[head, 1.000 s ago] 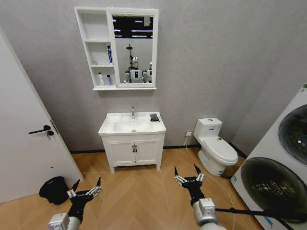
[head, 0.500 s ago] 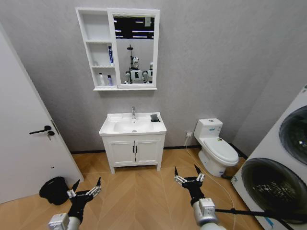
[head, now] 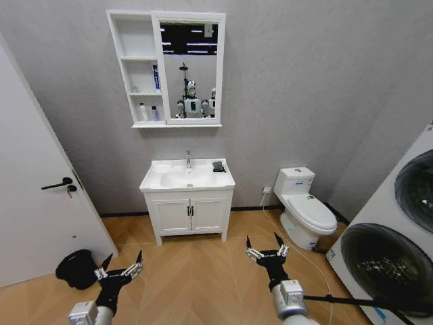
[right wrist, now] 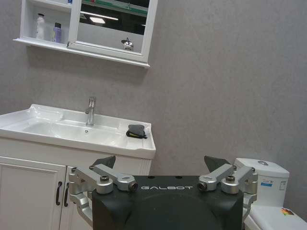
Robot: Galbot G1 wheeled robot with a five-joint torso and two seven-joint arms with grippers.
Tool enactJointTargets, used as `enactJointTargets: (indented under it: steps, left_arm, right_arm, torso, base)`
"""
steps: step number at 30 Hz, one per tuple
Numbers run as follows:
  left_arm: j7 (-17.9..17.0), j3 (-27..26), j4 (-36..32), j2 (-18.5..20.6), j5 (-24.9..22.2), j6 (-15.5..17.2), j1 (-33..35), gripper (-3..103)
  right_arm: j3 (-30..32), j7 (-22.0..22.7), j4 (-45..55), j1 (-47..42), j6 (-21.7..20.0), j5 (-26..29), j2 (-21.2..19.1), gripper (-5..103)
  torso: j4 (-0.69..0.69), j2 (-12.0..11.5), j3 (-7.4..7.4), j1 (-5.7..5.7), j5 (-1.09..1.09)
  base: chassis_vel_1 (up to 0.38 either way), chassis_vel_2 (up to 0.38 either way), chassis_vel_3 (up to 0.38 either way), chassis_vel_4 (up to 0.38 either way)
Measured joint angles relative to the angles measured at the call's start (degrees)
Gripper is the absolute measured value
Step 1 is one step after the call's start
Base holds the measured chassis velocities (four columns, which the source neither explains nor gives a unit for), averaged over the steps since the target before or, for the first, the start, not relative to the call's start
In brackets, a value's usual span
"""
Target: Move facial cleanser and shampoo from washbasin to cabinet, then wipe washbasin with towel.
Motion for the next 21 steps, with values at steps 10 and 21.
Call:
enactJointTargets:
  steps: [10,21]
  left_arm:
    - [0.0,0.0,0.01,0.0,0.0,0.0,0.0,100]
    - [0.0,0.0,0.01,0.0,0.0,0.0,0.0,100]
  right_arm:
    - [0.0,0.02,0.04,0.0,0.0,0.04,0.0,100]
    - [0.0,0.03,0.04,0.0,-0.01,0.04,0.0,100]
  torso:
    - [0.0,0.0,0.0,0.0,0.0]
    - [0.0,0.0,0.0,0.0,0.0]
  base:
    - [0.0,0.0,0.0,0.0]
    - [0.0,0.0,0.0,0.0]
